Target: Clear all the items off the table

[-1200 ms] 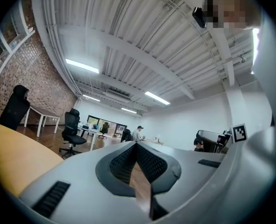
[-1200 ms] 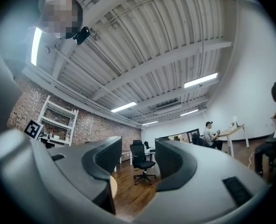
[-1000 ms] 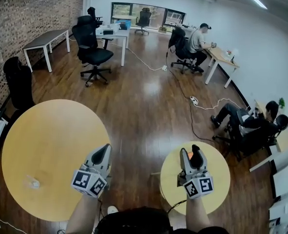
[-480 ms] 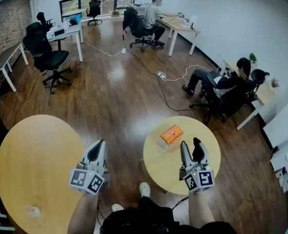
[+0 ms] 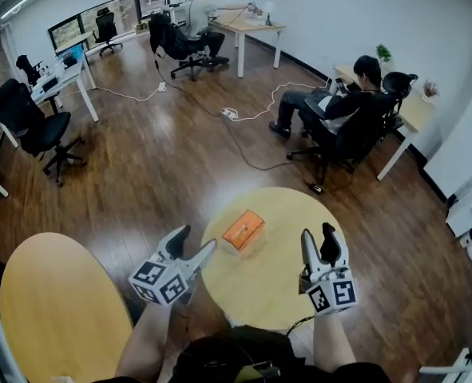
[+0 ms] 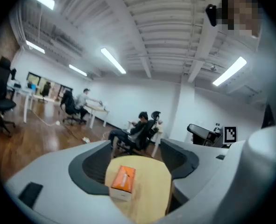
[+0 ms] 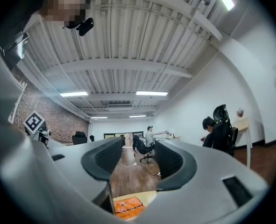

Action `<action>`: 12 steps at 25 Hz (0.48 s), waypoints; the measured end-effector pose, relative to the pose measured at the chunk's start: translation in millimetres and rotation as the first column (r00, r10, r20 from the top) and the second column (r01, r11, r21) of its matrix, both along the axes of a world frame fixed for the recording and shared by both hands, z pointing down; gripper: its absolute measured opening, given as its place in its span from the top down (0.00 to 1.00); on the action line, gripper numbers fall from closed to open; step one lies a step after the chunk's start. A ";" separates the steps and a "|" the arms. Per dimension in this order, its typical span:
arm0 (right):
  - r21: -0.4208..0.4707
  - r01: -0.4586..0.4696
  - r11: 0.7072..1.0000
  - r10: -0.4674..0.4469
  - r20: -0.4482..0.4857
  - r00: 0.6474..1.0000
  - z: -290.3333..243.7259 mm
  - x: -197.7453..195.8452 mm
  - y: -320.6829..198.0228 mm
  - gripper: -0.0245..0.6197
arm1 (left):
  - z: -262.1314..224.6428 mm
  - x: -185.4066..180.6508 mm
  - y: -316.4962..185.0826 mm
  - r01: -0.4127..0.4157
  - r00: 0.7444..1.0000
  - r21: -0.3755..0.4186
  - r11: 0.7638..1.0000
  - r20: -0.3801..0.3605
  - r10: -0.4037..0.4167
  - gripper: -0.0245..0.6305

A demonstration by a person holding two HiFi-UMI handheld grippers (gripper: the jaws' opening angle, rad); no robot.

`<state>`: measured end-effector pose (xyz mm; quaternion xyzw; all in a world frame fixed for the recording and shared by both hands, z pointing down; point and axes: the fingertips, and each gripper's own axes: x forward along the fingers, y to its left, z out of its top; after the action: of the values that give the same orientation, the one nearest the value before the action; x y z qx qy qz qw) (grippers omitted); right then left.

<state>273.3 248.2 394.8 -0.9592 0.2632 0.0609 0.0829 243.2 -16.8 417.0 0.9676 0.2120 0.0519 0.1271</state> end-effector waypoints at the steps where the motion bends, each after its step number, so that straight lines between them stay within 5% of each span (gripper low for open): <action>1: -0.002 -0.004 1.000 0.004 0.008 1.000 3.9 3.8 8.2 0.61 | 13.6 13.2 13.7 -0.041 0.997 -0.017 0.999 0.058 0.042 0.41; 8: -0.030 -0.099 0.995 0.102 0.132 0.986 48.2 -1.7 57.6 0.61 | 88.1 63.0 79.6 -0.218 0.953 0.170 0.961 0.250 0.172 0.39; 12: -0.033 -0.144 0.989 0.148 0.175 0.973 71.5 -15.1 68.5 0.61 | 133.4 86.5 83.2 -0.262 0.914 0.152 0.953 0.355 0.195 0.39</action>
<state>258.2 316.7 466.3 -0.9784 0.1842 -0.0212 0.0913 329.7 66.4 550.4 0.9206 0.2931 0.2514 0.0585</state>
